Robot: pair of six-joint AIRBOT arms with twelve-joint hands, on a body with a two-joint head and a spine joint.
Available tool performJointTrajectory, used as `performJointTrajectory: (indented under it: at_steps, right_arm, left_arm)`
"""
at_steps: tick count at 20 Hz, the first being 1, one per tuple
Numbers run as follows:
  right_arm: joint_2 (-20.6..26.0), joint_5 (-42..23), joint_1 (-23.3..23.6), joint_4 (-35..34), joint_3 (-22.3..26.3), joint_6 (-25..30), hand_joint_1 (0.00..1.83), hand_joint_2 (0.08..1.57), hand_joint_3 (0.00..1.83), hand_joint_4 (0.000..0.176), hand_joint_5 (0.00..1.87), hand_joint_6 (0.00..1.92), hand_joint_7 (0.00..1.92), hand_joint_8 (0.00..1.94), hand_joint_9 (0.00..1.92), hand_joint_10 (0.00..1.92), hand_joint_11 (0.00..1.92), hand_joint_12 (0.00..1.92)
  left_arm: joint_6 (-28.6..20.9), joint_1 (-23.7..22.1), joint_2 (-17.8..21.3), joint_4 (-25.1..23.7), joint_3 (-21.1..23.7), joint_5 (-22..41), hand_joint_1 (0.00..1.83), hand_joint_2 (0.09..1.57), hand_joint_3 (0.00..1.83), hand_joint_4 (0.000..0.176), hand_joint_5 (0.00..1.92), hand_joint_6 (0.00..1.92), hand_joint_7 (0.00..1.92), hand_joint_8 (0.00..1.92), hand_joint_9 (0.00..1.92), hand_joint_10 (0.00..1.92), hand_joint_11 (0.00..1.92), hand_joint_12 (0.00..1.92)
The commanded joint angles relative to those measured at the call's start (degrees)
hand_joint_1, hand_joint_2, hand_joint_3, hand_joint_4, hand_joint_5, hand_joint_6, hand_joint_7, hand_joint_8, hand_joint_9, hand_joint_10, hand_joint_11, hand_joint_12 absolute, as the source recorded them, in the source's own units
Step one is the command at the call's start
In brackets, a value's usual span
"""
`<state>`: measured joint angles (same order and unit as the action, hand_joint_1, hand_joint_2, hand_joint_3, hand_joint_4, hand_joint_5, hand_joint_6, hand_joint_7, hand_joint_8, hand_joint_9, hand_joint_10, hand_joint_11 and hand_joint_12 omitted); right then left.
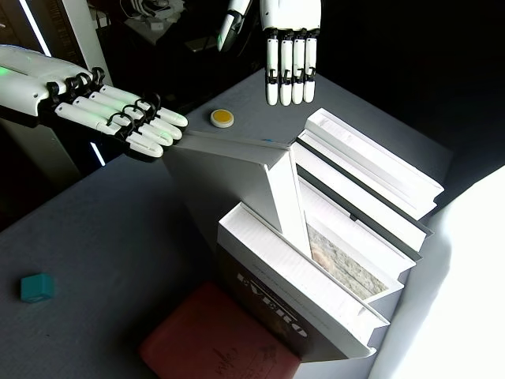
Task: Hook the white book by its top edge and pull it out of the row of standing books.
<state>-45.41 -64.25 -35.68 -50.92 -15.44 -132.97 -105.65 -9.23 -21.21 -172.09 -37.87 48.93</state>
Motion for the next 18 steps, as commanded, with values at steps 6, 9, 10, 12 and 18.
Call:
performJointTrajectory:
  at_steps: [6,9,10,12,18]
  right_arm:
    - [0.43,-0.77,-0.86,-1.05,0.31,-2.28,0.00,1.12,0.01,0.000,0.00,0.00,0.00,0.00,0.00,0.00,0.00,0.00]
    - [0.52,0.71,-1.27,-3.66,0.30,-3.48,0.00,1.11,0.00,0.000,0.00,0.00,0.00,0.00,0.00,0.00,0.00,0.00]
    - [0.52,1.23,-1.42,-4.15,0.26,-3.71,0.00,1.10,0.00,0.000,0.00,0.00,0.00,0.00,0.00,0.00,0.00,0.00]
    - [0.51,2.05,-1.72,-4.30,0.10,-3.77,0.00,1.12,0.01,0.000,0.00,0.00,0.00,0.00,0.00,0.00,0.00,0.00]
    - [0.42,5.15,-3.31,-6.57,-1.09,-5.00,0.00,1.11,0.00,0.000,0.00,0.00,0.00,0.00,0.00,0.00,0.00,0.00]
  left_arm:
    - [0.03,-0.64,0.17,-0.48,-0.11,-4.67,0.00,1.16,0.00,0.000,0.00,0.00,0.00,0.00,0.00,0.00,0.00,0.00]
    - [0.03,-0.64,0.17,-0.48,-0.11,-4.67,0.00,1.16,0.00,0.000,0.00,0.00,0.00,0.00,0.00,0.00,0.00,0.00]
    - [0.03,-0.64,0.17,-0.48,-0.11,-4.67,0.00,1.17,0.00,0.000,0.00,0.00,0.00,0.00,0.00,0.00,0.00,0.00]
    - [0.03,-0.64,0.17,-0.48,-0.12,-4.67,0.00,1.16,0.00,0.000,0.00,0.00,0.00,0.00,0.00,0.00,0.00,0.00]
    - [0.03,-0.65,0.17,-0.48,-0.12,-4.67,0.00,1.16,0.00,0.000,0.00,0.00,0.00,0.00,0.00,0.00,0.00,0.00]
